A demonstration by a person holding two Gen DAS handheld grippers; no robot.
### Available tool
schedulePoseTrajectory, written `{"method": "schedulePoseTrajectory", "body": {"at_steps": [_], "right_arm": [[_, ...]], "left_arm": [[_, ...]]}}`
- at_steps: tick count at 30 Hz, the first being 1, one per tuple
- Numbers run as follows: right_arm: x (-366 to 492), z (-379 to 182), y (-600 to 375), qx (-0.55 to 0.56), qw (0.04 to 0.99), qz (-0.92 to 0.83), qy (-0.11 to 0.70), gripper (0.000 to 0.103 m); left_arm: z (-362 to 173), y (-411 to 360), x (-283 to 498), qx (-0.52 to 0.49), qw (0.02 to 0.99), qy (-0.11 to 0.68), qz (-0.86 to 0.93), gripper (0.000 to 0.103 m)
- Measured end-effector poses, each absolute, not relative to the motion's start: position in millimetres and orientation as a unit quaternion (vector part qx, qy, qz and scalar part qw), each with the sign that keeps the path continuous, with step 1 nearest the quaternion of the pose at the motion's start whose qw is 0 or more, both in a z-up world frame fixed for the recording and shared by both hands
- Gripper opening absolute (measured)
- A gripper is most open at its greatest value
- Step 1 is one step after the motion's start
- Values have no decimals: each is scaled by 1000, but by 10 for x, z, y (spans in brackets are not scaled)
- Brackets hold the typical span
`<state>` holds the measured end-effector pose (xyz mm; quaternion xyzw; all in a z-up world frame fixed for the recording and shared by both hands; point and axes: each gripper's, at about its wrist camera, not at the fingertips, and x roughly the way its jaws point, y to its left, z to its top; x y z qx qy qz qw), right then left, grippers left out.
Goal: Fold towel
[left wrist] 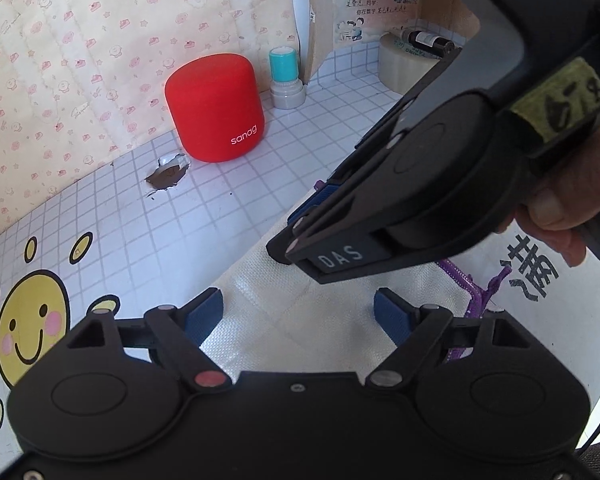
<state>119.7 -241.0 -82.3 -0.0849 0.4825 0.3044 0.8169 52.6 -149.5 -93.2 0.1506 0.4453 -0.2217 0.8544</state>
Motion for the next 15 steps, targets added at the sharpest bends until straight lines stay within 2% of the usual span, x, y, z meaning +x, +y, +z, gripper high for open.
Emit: {"method": "schedulePoseTrajectory", "body": {"at_steps": [15], "right_arm": [[1296, -866, -2319, -87, 823, 301, 474, 15]], "left_arm": [[-983, -1500, 564, 148, 853, 451, -216, 84]]}}
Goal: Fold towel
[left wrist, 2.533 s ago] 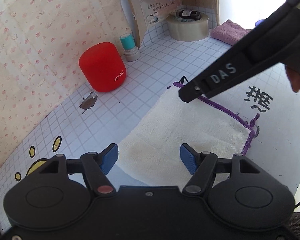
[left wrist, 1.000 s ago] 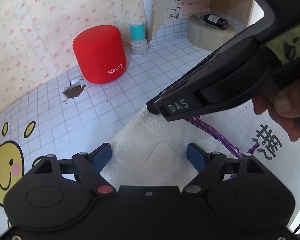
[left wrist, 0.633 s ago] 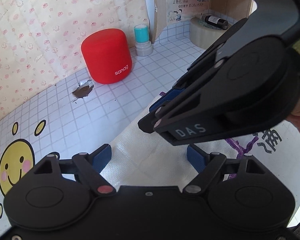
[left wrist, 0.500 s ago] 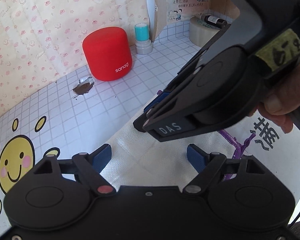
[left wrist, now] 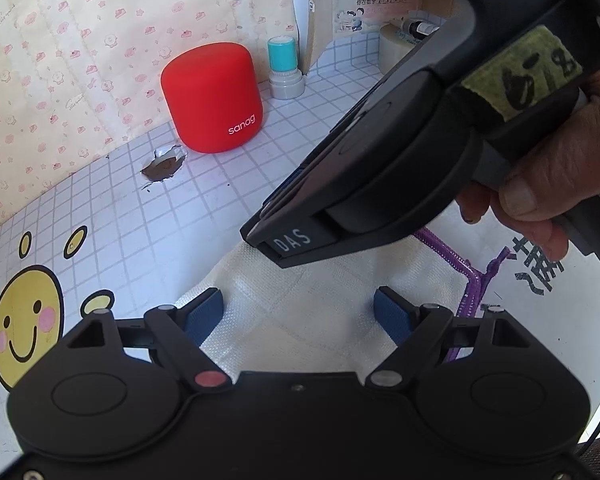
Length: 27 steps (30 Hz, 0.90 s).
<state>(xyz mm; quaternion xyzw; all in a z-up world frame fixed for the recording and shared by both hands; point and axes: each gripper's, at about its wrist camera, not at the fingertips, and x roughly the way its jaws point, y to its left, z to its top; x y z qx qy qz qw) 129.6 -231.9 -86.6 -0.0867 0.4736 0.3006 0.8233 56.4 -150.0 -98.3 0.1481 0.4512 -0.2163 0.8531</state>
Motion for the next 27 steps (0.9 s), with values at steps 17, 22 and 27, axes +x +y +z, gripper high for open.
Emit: {"method": "schedulePoseTrajectory", "body": {"at_steps": [17, 22, 27], "right_arm": [[771, -683, -2767, -110, 809, 307, 489, 15], [617, -730, -2813, -125, 801, 313, 494, 15], [607, -803, -2826, -129, 800, 320, 490, 16]], "left_arm": [[-782, -1426, 244, 158, 854, 446, -216, 84], [-766, -1500, 110, 161, 852, 446, -223, 84], [-944, -1608, 40, 170, 835, 467, -235, 84]]}}
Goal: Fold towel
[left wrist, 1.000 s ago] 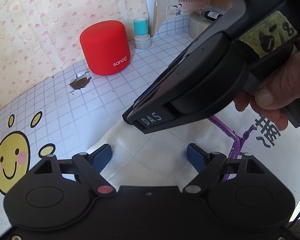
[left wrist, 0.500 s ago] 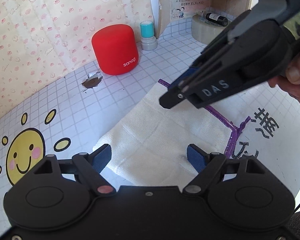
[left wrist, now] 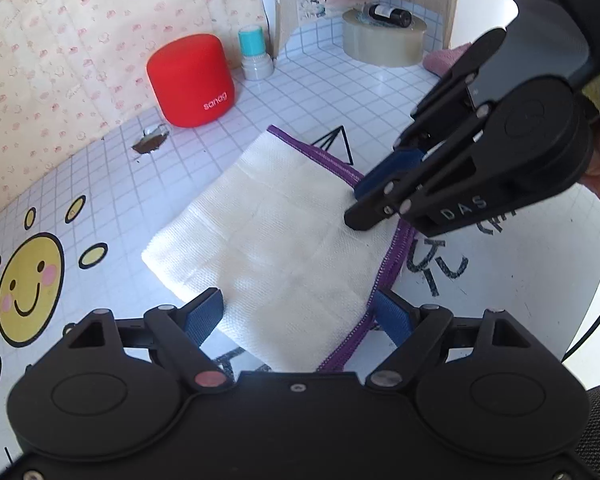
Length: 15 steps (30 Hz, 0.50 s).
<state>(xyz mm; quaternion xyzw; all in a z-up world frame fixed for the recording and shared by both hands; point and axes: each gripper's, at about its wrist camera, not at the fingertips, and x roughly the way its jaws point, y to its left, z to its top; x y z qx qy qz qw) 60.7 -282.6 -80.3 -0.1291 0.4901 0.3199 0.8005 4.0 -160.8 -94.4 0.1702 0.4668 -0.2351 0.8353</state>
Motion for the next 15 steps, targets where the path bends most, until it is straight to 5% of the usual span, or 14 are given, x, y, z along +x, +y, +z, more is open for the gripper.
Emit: {"method": "schedulePoseTrajectory", "body": {"at_steps": [15], "right_arm": [[520, -795, -2783, -162, 800, 318, 482, 16]], "left_arm": [[-981, -1579, 20, 151, 837, 471, -235, 84]]}}
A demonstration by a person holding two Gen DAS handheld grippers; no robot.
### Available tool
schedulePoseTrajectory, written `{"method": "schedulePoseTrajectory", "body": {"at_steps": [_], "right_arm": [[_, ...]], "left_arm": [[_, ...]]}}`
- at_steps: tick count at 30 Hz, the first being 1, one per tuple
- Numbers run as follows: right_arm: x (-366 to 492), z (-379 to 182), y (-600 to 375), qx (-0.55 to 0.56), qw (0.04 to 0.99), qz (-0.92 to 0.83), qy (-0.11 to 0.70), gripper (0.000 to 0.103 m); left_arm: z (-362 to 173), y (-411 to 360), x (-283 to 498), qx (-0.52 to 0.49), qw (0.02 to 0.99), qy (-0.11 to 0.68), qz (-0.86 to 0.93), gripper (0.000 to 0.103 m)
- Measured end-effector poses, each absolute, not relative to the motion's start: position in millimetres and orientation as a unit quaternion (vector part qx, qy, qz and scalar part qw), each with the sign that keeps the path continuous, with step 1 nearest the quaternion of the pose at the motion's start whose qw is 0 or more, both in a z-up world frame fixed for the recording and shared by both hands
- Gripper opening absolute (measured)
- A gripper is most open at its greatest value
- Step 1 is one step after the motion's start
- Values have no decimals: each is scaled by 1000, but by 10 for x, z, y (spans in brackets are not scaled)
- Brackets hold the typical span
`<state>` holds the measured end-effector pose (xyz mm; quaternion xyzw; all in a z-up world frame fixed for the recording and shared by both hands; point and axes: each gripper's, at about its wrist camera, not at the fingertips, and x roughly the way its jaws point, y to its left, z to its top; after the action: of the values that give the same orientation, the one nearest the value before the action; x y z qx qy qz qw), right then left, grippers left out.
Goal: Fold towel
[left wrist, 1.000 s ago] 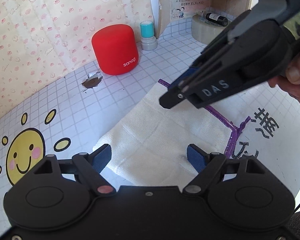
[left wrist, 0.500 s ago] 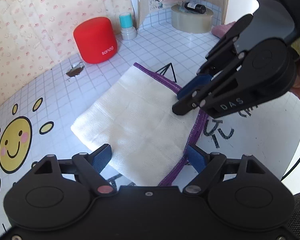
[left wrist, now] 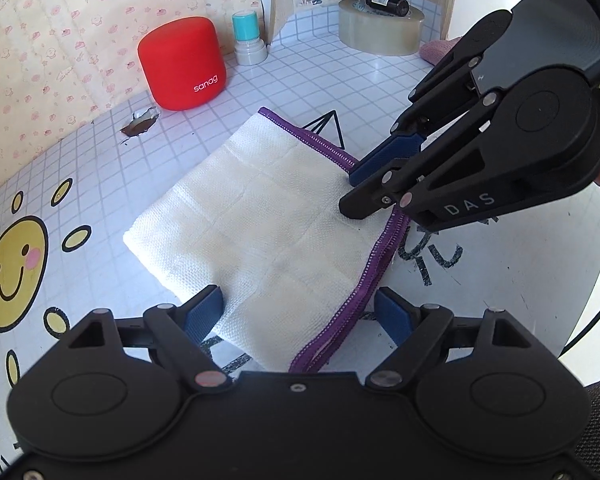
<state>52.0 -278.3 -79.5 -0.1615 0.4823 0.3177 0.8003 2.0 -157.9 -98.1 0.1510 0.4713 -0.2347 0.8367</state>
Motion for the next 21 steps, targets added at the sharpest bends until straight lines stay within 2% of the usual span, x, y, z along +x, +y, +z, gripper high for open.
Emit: {"method": "schedulePoseTrajectory", "body": {"at_steps": [10, 17, 21], "right_arm": [[446, -796, -2713, -174, 804, 303, 481, 18], [332, -797, -2638, -176, 804, 302, 482, 31], [264, -802, -2579, -172, 806, 299, 481, 33]], "left_arm": [[-980, -1529, 18, 154, 833, 469, -251, 84], [-986, -1460, 12, 156, 831, 469, -255, 84], [-987, -1404, 2, 157, 831, 471, -251, 84]]}}
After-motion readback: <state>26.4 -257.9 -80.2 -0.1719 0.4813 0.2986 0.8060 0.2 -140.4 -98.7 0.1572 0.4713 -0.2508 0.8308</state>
